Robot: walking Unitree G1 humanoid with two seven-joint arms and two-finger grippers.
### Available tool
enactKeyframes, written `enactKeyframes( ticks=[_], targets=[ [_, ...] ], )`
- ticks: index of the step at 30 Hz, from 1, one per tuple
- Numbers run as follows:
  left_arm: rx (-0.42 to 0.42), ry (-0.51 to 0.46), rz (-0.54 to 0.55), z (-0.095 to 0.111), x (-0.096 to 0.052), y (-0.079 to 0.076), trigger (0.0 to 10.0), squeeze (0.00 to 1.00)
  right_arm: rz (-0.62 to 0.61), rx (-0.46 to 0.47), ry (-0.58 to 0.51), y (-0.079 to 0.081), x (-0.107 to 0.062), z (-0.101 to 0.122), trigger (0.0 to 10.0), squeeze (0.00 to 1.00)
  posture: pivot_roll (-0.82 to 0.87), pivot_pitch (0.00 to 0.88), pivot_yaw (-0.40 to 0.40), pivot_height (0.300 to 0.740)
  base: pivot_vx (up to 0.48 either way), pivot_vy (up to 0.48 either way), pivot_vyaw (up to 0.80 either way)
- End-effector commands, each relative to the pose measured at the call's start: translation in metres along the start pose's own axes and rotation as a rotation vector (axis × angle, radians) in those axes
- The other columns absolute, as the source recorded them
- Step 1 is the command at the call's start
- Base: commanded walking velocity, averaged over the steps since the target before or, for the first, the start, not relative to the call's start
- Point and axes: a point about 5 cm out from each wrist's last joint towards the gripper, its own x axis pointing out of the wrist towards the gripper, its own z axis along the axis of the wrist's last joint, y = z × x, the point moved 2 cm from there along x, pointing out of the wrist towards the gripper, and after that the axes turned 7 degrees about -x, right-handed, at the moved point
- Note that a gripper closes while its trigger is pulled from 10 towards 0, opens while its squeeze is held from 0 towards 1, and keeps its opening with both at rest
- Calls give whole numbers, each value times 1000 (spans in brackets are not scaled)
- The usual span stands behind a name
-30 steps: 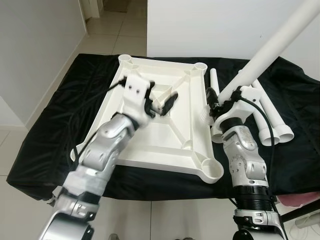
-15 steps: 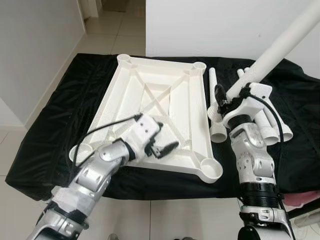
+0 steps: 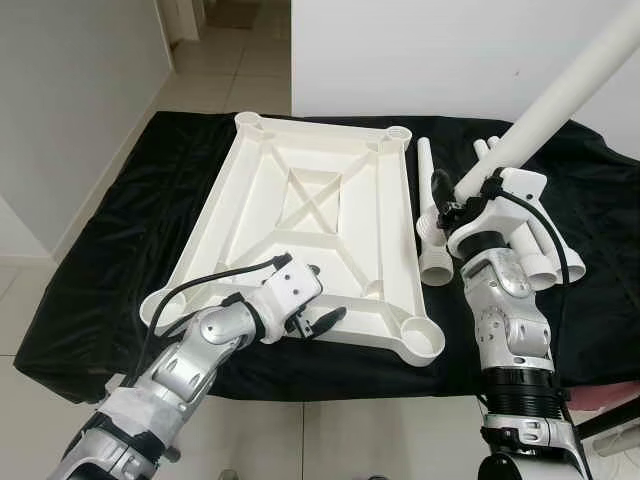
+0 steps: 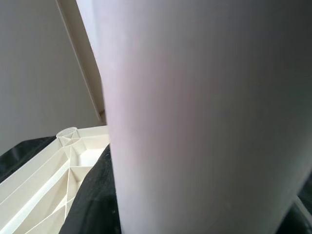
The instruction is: Building children table
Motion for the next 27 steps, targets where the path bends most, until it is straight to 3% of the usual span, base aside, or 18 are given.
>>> enactKeyframes(
  ticks=[1,3,5,9,11,17,22,27],
  targets=[
    [-25,91,-152,-19,-4,-14,10000,0,-11,-4,-7,-4,-1,0,10000,0,-1,0,-21,740,0,0,0],
    [-41,55,-142,-13,-5,-12,10000,0,-11,-4,-6,-5,-2,0,10000,0,-2,0,-22,740,0,0,0],
    [-146,-43,-135,4,-6,-9,10000,0,-10,-6,-3,-5,-2,-1,10000,0,-2,0,-25,740,0,0,0],
    [-186,-110,-148,16,-8,-8,10000,0,-9,-8,1,-5,-2,-1,10000,0,0,0,-26,740,0,0,0],
    [-189,-135,-195,19,-11,-17,10000,0,1,-10,3,-3,-1,-2,10000,0,3,0,-32,740,0,0,0],
    [-175,-100,-265,11,-14,-33,10000,0,10,-10,3,-2,1,-3,10000,0,14,0,-38,740,0,0,0],
    [-181,-34,-253,-2,-13,-34,10000,0,8,-8,2,-3,2,-3,10000,0,17,0,-38,740,0,0,0],
    [-100,45,-186,-15,-8,-28,10000,0,10,-4,0,-2,3,-3,10000,0,21,0,-40,740,0,0,0]
  ],
)
